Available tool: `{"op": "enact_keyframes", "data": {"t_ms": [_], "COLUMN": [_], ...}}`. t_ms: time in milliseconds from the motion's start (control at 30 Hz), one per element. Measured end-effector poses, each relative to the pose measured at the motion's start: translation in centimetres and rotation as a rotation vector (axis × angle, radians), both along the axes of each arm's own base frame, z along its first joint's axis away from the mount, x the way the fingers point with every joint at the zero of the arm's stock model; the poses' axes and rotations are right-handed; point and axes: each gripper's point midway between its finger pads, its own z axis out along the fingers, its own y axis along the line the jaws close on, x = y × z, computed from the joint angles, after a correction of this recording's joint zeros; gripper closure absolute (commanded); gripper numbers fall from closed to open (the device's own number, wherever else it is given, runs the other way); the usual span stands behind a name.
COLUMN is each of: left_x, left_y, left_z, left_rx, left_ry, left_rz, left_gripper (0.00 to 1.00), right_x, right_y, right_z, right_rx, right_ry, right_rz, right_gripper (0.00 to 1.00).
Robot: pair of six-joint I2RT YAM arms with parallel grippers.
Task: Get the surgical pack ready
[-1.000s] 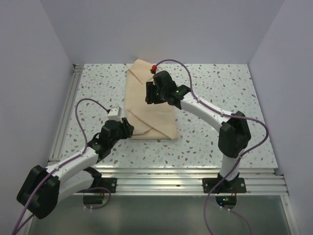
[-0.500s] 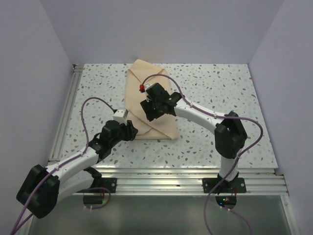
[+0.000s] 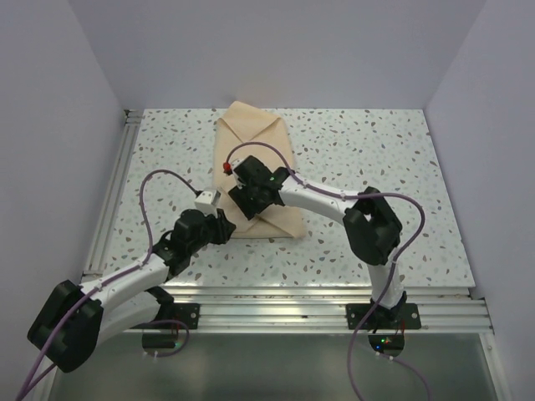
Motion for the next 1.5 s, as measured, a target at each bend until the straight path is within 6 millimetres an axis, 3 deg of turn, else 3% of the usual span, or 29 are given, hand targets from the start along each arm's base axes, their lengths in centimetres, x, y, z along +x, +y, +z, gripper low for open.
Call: {"op": "enact_keyframes", "data": {"t_ms": [267,600,700,733,800,1000,1233,1433,1500], "left_x": [-0.3,-0.3,-0.4,-0.4,-0.4,-0.8,-0.9,-0.8,-0.8], "left_y": [-0.2,-0.3,-0.3,-0.2,-0.2,-0.1,-0.1,-0.1,-0.2], "left_z": [-0.3,-0.4,-0.5,-0.5,-0.6,-0.4,-0.5,-0.6,-0.6], "left_rx": [-0.04,-0.052,-0.053,-0.053,-0.054,-0.086,-0.102,-0.102,-0.102], "left_ry": [-0.002,-0.003,-0.004,-0.004,-0.004,-0.018,-0.016,-0.012,-0.012], "left_rz": [0.001,0.004,0.004,0.004,0.005,0.013,0.021,0.022,0.021], "left_gripper": [0.78,0.8,0.81,0.82,0.82,0.85,0.89,0.9,0.9], "right_x": [1.2,2.8,3.1,3.1,3.1,2.6,2.9,2.9,3.1], "right_y": [-0.1,1.5,1.9,2.0,2.2,2.1,3.1,3.7,3.6], "right_z": [-1.1,0.0,0.2,0.1,-0.1,-2.0,-1.4,-0.9,-1.1], "right_rx": [-0.039,-0.003,0.005,0.007,0.012,0.016,0.029,0.002,-0.016], "right_ry": [-0.048,-0.157,-0.187,-0.191,-0.197,-0.208,-0.265,-0.332,-0.35], "right_rz": [-0.006,-0.01,-0.011,-0.008,-0.002,0.019,0.043,0.059,0.055], "right_gripper": [0.51,0.61,0.59,0.52,0.47,0.47,0.46,0.55,0.62]}}
